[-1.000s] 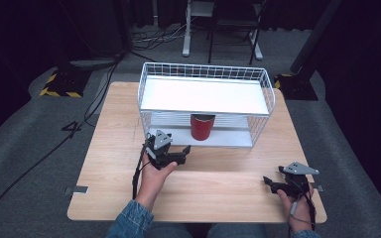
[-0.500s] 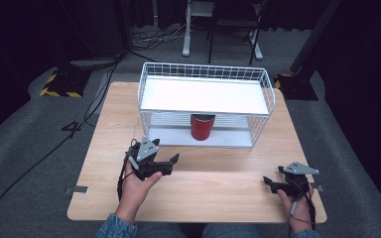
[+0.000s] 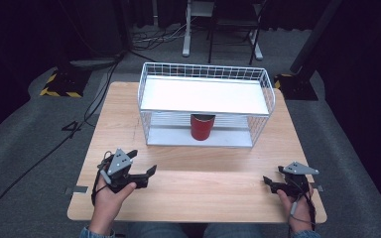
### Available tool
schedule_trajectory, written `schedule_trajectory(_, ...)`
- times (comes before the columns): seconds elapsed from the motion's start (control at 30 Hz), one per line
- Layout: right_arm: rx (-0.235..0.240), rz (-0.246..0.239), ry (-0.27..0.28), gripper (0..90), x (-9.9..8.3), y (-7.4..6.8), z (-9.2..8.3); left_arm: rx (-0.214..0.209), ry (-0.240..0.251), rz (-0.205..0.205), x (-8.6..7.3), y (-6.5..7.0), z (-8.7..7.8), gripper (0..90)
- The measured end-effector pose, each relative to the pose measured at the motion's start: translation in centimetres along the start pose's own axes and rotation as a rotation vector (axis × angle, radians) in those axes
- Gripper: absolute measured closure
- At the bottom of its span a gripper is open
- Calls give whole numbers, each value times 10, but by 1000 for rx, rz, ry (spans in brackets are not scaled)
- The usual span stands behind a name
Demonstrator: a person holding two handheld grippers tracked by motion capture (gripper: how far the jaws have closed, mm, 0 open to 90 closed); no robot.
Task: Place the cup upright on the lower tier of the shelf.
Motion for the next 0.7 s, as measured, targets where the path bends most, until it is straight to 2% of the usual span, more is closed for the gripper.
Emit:
schedule_trajectory(0.1,-2,-2,0,234,0,0,0,31,-17,12,-10,-11,-7,152)
schedule_trajectory(0.2,-2,-2,0,234,0,0,0,35,-41,11,-18,-17,-11,152)
schedule_trajectory(0.27,-2,-2,0,234,0,0,0,15,-82,25,-27,-18,-12,153)
schedule_trajectory(0.37,-2,-3,0,234,0,0,0,-14,-149,79,-39,-19,-13,154)
schedule_trajectory(0.47,-1,-4,2,234,0,0,0,-35,-181,100,-50,-19,-14,154)
schedule_trajectory(0.6,0,-7,1,234,0,-1,0,-50,-195,92,-59,-22,-15,154)
schedule_trajectory(0.7,0,-7,1,234,0,-1,0,-31,-220,68,-69,-27,-15,154)
Point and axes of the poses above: each handheld gripper's, and its own axes: z roughly forward along the jaws, x roughly out of its top, y roughly to its right, the point moved 10 cm from there along z, roughly forward along the jaws, and after that the axes turned 5 degrees about y, right-handed, at the moved point
